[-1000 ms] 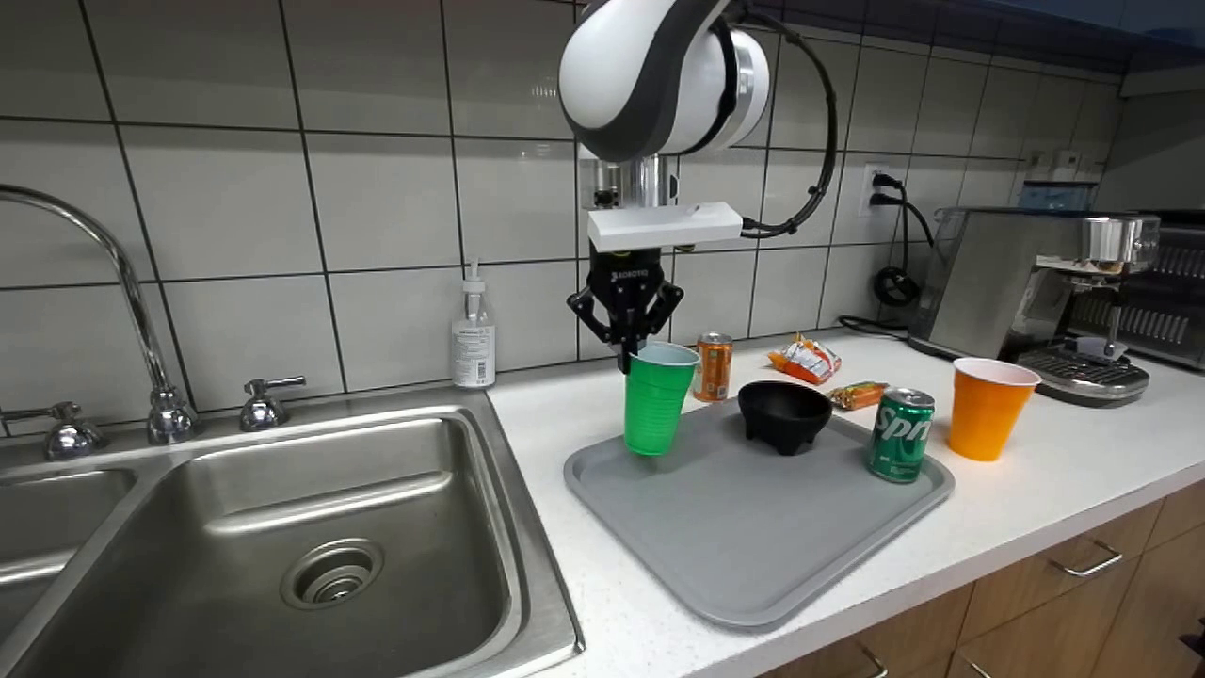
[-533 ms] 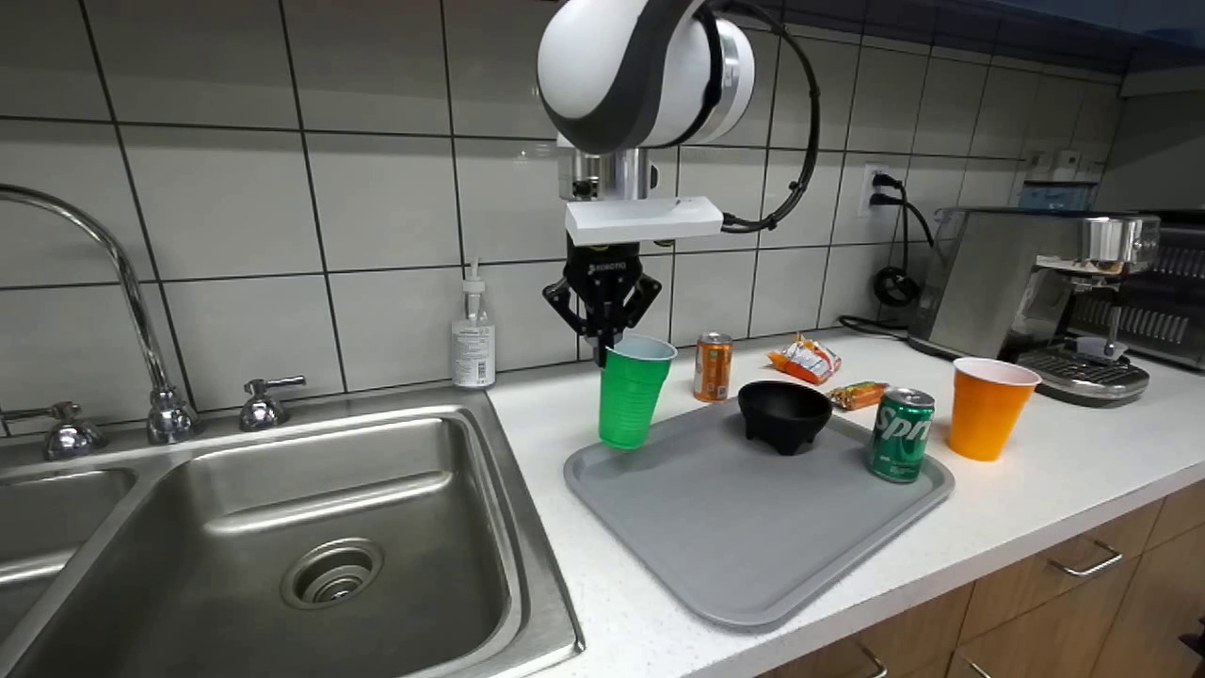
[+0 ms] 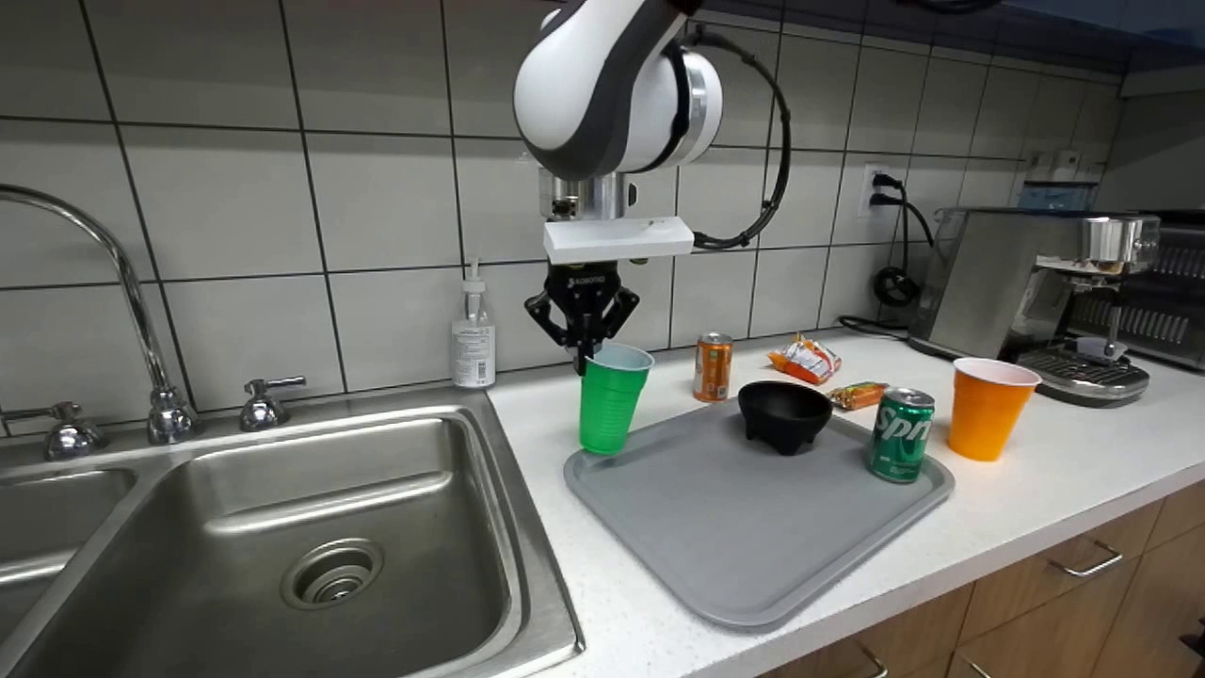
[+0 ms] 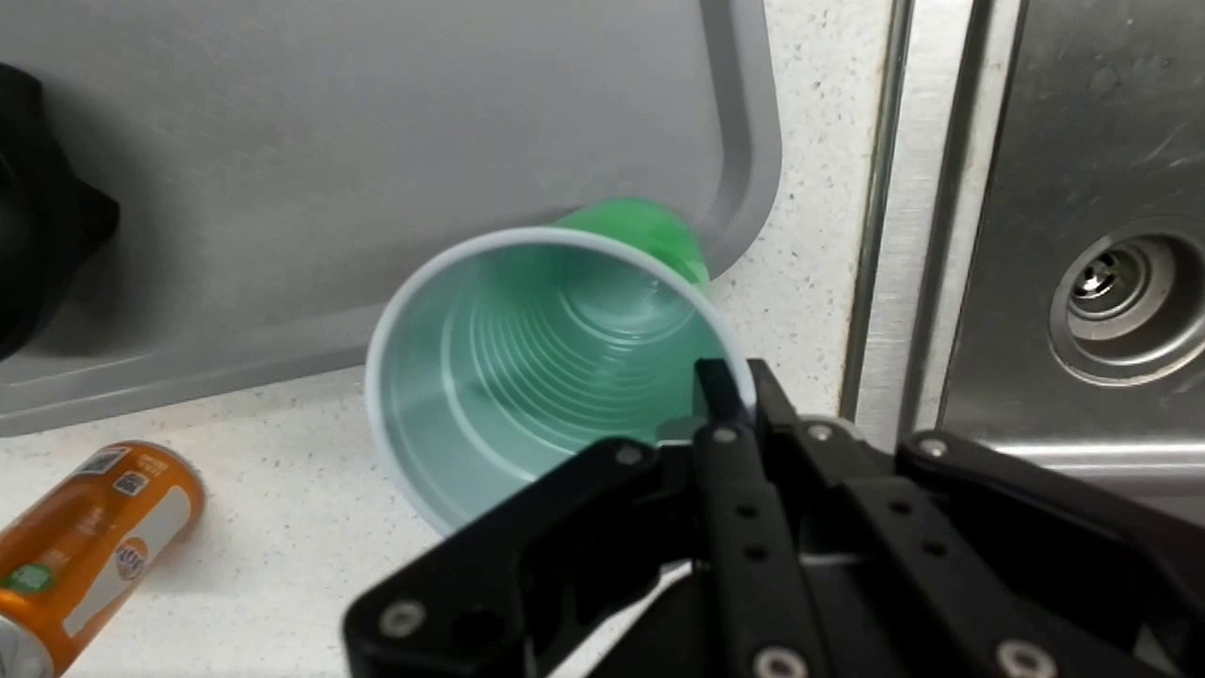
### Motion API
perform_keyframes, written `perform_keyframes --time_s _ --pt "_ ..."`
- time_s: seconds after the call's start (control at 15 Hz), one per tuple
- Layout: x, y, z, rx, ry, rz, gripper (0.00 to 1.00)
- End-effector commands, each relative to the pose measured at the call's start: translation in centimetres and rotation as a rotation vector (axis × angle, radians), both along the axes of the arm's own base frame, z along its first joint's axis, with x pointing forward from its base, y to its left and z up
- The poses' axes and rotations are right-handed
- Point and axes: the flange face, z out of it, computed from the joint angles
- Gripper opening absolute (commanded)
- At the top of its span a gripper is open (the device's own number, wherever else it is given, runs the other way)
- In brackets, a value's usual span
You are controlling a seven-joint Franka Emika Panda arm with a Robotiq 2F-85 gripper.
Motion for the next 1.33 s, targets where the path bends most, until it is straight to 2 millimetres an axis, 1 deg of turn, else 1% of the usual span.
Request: perform_keyframes --time_s 0.0,0.47,0.6,1.0,1.27 --pt "2.4 1.1 -0.5 0.001 -0.023 0.009 0.01" --pt "5.1 2.5 0.0 0.022 -0.065 0.014 0.01" --pt "5.7 2.7 -0.2 0.023 -0.069 0.014 0.01" --pt "6.8 3.3 -1.9 0.020 -0.066 0.013 0.01" --pt "7.3 3.3 -2.3 0.017 -0.070 0.010 0.01"
